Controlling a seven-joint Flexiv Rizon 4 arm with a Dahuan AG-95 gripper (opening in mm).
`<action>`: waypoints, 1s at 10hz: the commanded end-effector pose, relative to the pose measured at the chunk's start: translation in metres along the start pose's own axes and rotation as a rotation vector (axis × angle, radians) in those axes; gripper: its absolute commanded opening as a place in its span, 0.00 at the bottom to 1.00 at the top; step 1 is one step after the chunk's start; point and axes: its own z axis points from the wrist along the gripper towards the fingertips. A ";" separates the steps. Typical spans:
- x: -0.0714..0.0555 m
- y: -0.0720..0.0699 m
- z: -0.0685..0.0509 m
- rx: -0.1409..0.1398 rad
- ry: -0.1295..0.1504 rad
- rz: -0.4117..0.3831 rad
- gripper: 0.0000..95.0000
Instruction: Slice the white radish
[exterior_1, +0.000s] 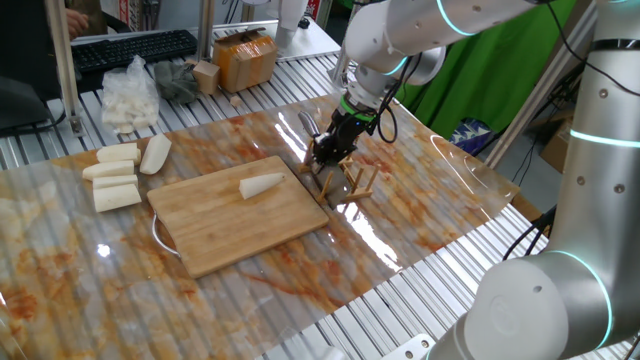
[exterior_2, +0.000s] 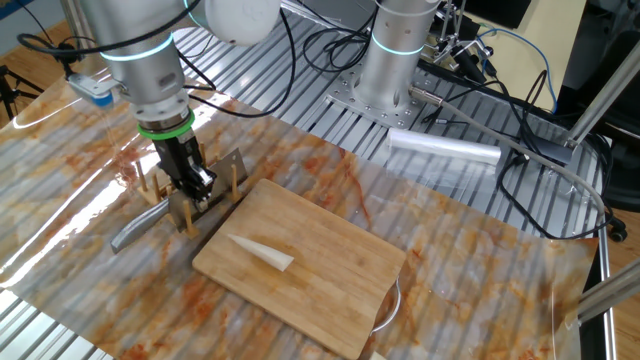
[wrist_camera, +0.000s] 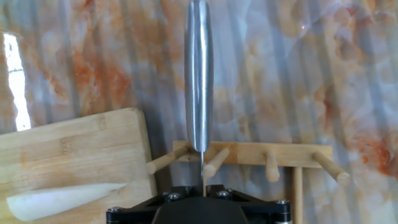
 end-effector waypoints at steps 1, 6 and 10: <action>-0.003 0.002 -0.009 0.018 0.006 0.000 0.00; -0.007 0.006 -0.021 0.139 -0.005 -0.018 0.00; -0.011 0.011 -0.045 0.156 0.017 -0.045 0.00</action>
